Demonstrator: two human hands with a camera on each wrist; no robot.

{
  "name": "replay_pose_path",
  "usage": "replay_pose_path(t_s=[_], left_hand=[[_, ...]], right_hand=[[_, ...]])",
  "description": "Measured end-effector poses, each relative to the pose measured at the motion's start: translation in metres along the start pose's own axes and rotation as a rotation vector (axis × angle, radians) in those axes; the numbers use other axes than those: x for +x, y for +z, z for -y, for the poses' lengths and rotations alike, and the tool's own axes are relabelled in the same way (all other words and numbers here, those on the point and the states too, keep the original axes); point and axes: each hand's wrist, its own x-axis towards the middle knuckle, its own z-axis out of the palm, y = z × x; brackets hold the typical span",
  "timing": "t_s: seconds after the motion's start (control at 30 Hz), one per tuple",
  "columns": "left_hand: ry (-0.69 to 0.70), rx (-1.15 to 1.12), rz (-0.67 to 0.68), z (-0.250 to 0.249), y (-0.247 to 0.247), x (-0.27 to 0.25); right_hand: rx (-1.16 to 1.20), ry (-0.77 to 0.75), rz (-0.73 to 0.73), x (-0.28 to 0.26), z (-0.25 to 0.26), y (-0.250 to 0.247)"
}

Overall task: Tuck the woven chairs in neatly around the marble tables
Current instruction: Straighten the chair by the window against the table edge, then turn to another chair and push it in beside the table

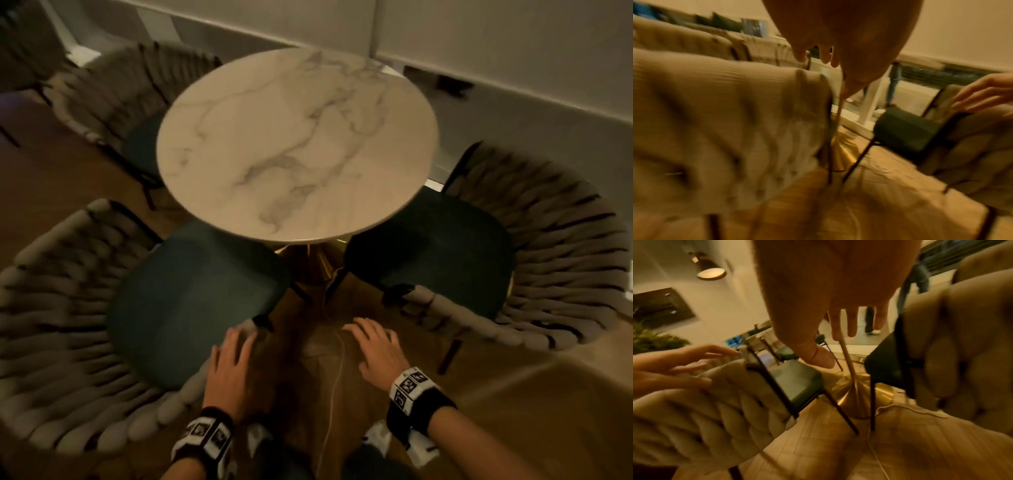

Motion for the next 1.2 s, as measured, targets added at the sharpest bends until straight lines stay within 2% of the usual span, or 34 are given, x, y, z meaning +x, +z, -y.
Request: replay_pose_path(t_s=[0.1, 0.2, 0.33, 0.47, 0.53, 0.6, 0.67, 1.0, 1.2], left_hand=[[-0.097, 0.033, 0.015, 0.095, -0.009, -0.045], [-0.082, 0.064, 0.115, 0.171, -0.014, -0.084], [-0.032, 0.177, 0.221, 0.255, -0.014, -0.123], [-0.007, 0.231, 0.235, 0.31, -0.03, -0.136], [0.039, 0.287, 0.195, 0.325, -0.038, -0.134], [0.049, 0.313, 0.255, 0.332, -0.041, -0.129], [0.037, 0.302, 0.242, 0.334, -0.037, -0.127], [0.032, 0.321, 0.226, 0.292, -0.022, -0.134], [0.013, 0.35, 0.203, 0.293, -0.029, -0.118]], right_hand=[[-0.047, -0.075, 0.06, 0.03, 0.057, 0.016], [-0.101, -0.137, 0.087, 0.056, 0.113, 0.028], [-0.163, -0.192, 0.088, 0.094, 0.179, 0.044], [-0.317, -0.185, 0.228, 0.121, 0.219, 0.055], [-0.345, -0.153, 0.291, 0.127, 0.229, 0.059], [-0.342, -0.122, 0.307, 0.13, 0.235, 0.061], [-0.33, -0.11, 0.291, 0.131, 0.236, 0.059], [-0.27, -0.116, 0.241, 0.104, 0.197, 0.057], [-0.275, -0.146, 0.217, 0.127, 0.198, 0.05]])
